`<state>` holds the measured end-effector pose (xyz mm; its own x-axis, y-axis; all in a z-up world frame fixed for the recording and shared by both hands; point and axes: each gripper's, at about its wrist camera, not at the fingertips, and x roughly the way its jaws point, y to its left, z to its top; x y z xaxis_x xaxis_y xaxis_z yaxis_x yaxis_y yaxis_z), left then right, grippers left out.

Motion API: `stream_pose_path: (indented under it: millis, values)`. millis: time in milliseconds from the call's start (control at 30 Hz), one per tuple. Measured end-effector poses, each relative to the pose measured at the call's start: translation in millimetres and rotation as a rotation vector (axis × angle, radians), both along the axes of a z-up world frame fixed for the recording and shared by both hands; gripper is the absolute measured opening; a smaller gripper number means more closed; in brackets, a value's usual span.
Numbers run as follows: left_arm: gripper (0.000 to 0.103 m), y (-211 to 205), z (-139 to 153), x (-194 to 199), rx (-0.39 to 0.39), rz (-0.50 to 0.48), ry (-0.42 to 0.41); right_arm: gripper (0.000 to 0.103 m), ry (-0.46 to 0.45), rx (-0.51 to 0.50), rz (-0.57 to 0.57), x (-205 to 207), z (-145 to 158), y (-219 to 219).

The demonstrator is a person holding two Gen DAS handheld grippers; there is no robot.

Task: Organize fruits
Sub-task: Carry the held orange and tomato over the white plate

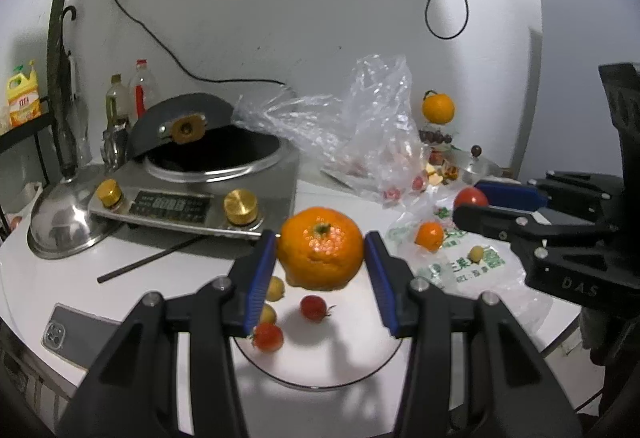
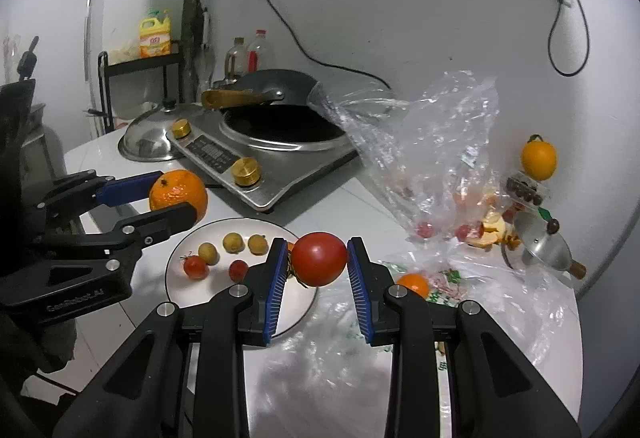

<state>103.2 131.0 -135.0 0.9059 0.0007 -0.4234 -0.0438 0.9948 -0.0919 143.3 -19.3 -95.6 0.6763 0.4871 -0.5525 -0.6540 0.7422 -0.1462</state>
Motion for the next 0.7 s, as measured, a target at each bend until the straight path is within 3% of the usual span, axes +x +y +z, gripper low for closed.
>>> stream_pose_path:
  millis: [700]
  values:
    - [0.046, 15, -45, 39, -0.032, -0.020, 0.102, 0.033, 0.105, -0.041, 0.026, 35, -42, 34]
